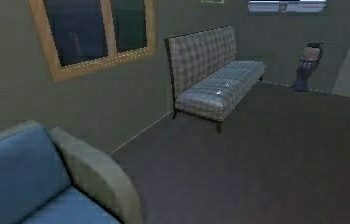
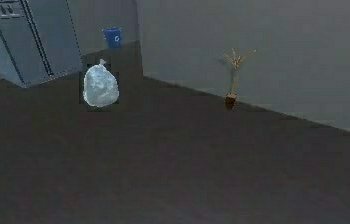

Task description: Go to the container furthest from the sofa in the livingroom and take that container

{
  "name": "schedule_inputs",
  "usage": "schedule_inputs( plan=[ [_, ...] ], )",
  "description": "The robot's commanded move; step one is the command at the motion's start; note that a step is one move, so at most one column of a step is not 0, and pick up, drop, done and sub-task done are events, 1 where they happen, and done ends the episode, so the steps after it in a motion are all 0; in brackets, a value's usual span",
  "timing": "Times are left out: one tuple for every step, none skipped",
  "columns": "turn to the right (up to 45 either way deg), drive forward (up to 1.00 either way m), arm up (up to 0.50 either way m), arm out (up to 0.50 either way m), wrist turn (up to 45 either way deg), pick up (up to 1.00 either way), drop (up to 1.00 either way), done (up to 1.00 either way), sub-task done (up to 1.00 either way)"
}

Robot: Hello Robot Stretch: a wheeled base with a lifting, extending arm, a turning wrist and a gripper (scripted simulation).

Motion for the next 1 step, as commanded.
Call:
schedule_inputs(
  plan=[
    [33.0,0.00,0.00,0.00,0.0,0.00,0.00,0.00,0.00]
  ],
)
